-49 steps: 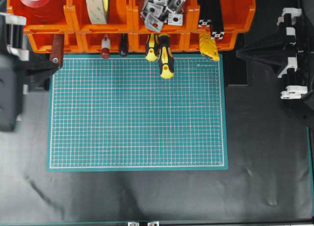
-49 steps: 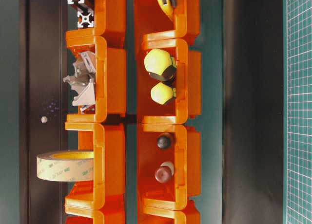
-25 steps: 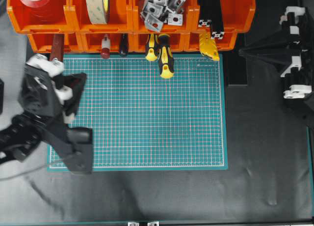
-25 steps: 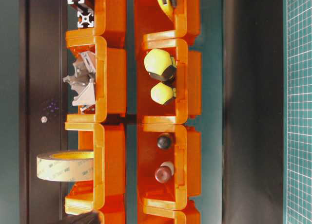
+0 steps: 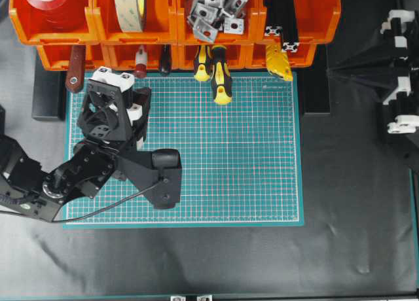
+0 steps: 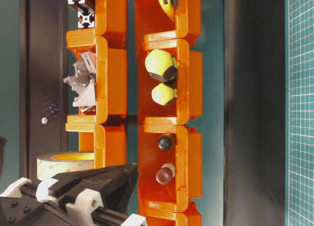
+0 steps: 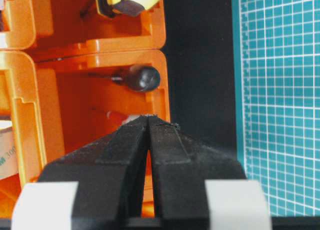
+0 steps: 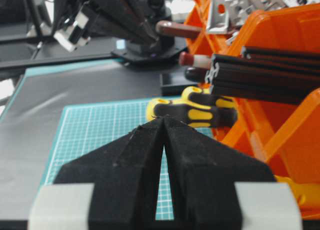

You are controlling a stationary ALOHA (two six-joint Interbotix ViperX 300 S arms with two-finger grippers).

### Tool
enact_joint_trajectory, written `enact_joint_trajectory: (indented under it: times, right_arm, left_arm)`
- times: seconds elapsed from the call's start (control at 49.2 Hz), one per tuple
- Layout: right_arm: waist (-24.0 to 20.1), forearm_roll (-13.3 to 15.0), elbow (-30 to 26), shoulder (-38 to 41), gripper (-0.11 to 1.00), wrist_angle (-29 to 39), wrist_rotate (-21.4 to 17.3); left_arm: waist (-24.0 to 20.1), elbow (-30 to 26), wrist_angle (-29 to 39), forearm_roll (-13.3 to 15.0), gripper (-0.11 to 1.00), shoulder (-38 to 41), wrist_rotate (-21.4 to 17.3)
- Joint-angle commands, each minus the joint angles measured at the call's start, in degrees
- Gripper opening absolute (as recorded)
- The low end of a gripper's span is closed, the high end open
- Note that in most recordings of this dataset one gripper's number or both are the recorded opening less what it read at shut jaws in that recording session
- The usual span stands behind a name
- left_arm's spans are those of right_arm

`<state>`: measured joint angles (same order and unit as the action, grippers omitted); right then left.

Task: Pick red screwdriver from container rack with left arm.
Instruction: 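Move the left gripper toward the red-handled screwdriver in the rack, then lower the left gripper and close it on the red screwdriver handle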

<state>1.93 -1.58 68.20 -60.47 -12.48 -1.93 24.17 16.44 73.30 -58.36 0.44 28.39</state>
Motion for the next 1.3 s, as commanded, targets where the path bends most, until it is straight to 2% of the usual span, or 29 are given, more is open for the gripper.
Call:
enact_joint_trajectory:
  times: [0.0, 0.569, 0.671, 0.833, 0.935, 0.975, 1.077, 1.28]
  right_arm:
    - [-0.79, 0.09, -1.14, -0.18, 0.0, 0.53, 0.09]
    - [-4.92, 0.09, -0.62, -1.85, 0.0, 3.52, 0.44]
    - [-5.01, 0.09, -0.44, -1.85, 0.0, 3.52, 0.44]
    - [-5.19, 0.09, -0.26, -1.93, 0.0, 3.6, 0.53]
    - [-5.19, 0.09, -0.18, -2.02, 0.0, 3.6, 0.53]
    - [-5.19, 0.18, -0.26, -2.11, 0.0, 3.6, 0.62]
    - [-5.19, 0.18, -0.18, -2.2, 0.0, 3.6, 0.62]
    - [-5.19, 0.18, 0.09, -2.46, 0.0, 3.6, 0.62]
  left_arm:
    - [-0.35, -0.35, -0.44, -0.44, 0.0, -1.32, 0.09]
    - [-2.02, 0.7, -0.53, -0.09, 0.02, -0.97, -0.62]
    - [-2.9, 1.32, -0.62, 0.18, 0.2, -0.97, 0.18]
    - [-3.69, 3.25, -2.72, 0.44, 0.69, -1.32, 0.18]
    - [-4.48, 4.13, -3.87, 0.35, 0.89, -1.85, 0.0]
    - [-4.83, 4.31, -4.13, 0.35, 0.9, -2.02, 0.0]
    - [-5.54, 4.92, -4.83, 0.44, 0.85, -2.29, -0.44]
    - [-7.65, 5.89, -6.15, 0.44, 0.86, -2.46, -0.7]
